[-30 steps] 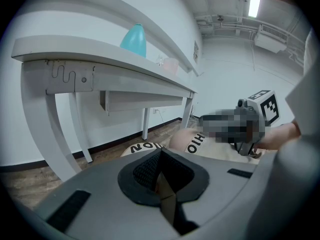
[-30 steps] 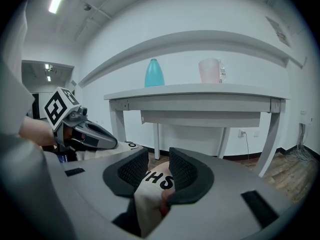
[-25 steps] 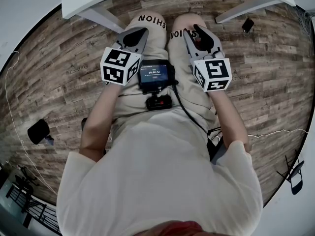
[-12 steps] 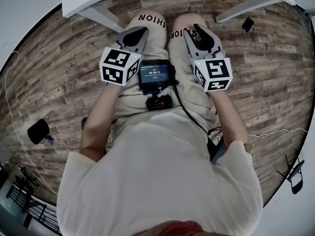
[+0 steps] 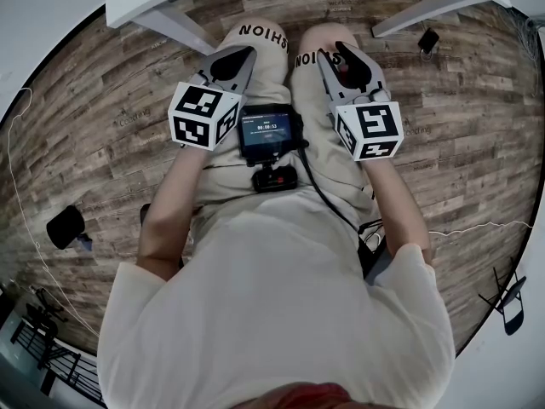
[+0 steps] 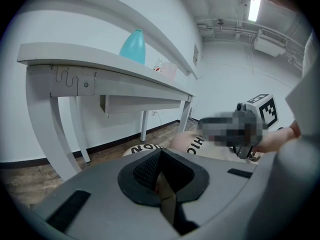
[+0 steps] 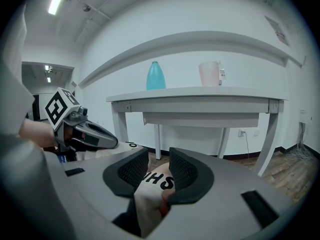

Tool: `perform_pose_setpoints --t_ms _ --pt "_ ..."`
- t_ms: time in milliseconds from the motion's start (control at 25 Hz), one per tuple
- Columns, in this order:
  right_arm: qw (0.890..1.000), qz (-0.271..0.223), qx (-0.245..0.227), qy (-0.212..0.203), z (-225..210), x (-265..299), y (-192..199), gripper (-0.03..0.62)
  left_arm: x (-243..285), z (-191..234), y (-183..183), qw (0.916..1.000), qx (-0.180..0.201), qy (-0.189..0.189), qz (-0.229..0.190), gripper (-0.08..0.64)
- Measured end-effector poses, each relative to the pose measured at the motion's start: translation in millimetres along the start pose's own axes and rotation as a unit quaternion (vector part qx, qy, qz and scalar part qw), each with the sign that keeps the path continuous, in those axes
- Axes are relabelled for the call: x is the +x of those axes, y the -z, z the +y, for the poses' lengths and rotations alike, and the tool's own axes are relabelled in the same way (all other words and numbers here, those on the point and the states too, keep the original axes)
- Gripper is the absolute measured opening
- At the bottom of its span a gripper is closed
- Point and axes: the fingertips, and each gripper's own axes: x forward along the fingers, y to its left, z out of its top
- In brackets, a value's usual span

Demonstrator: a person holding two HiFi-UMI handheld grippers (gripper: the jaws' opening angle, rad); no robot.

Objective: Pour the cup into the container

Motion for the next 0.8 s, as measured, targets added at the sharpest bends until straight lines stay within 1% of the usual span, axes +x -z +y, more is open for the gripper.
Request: perform_pose_setpoints --t_ms 160,360,560,800 --pt "1.000 -0.004 0.001 0.000 3.1 -12.0 1.4 0.133 -4.1 -9.6 3.0 1.0000 -0.003 0.004 0.000 0.011" --pt "1.000 -0.010 -0.003 0.002 13.7 -30.7 6.4 0.133 -15.3 -27.0 12.0 0.9999 0.010 0.007 0.000 0.011" --pt "1.000 -0.010 -0.011 0.000 27.3 -41.8 9.3 0.133 -29.0 -32.2 19.4 1.0000 0.006 0.004 -0.004 0.011" --pt "1.000 -0.011 -0.011 0.002 31.2 -50.9 9.4 0.133 -35.9 -40.8 20.7 0.9999 0.009 0.008 -0.007 0.011"
